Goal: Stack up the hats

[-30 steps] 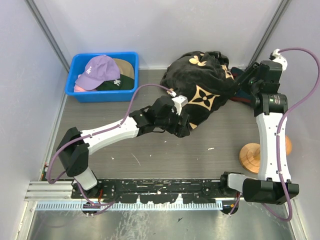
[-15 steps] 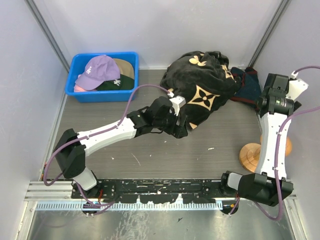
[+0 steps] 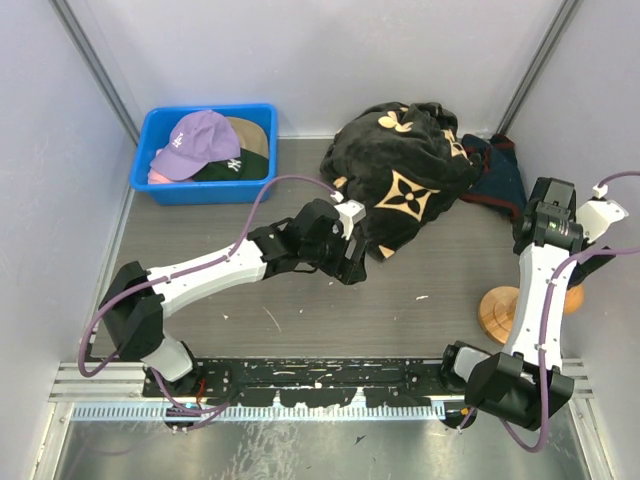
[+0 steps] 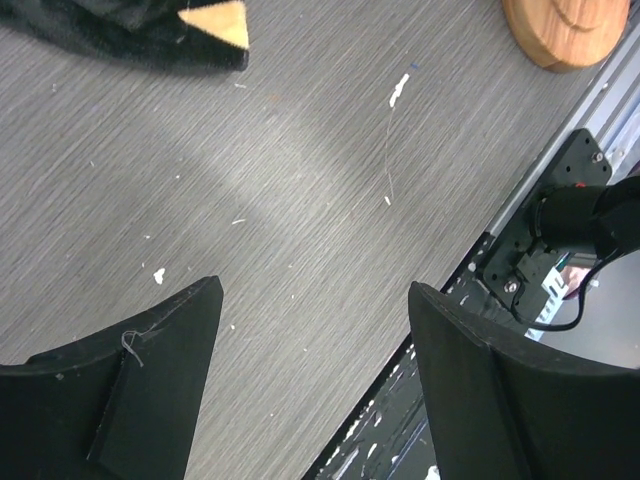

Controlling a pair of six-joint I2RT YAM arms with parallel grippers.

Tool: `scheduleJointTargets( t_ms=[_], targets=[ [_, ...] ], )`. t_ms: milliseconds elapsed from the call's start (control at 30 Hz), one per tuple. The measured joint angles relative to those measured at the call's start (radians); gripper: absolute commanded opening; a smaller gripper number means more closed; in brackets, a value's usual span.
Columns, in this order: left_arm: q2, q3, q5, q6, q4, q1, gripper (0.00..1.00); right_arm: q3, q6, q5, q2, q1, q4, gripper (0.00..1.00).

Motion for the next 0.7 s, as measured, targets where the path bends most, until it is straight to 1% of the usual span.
scheduleJointTargets(
  t_ms=[133,200,433,533,700],
  targets=[
    [0.000,-0.012,0.000,0.011,-0.011,0.000,0.83,-0.010,0.024,0.035,-0.003,-0.031,-0.018,0.97],
    [0.000,-0.012,0.000,0.017,-0.015,0.000,0.83,-0.010,0.036,0.045,-0.003,-0.043,-0.023,1.00],
    [0.000,-0.012,-0.001,0.039,-0.029,0.001,0.84,-0.010,0.093,0.085,-0.003,-0.079,-0.048,1.00],
    [-0.002,-0.014,-0.001,0.042,-0.030,0.005,0.85,-0.010,0.118,0.070,-0.001,-0.114,-0.047,1.00],
    [-0.031,-0.051,-0.004,0.049,-0.031,0.016,0.85,-0.010,0.154,-0.010,0.013,-0.194,-0.031,1.00]
  ],
)
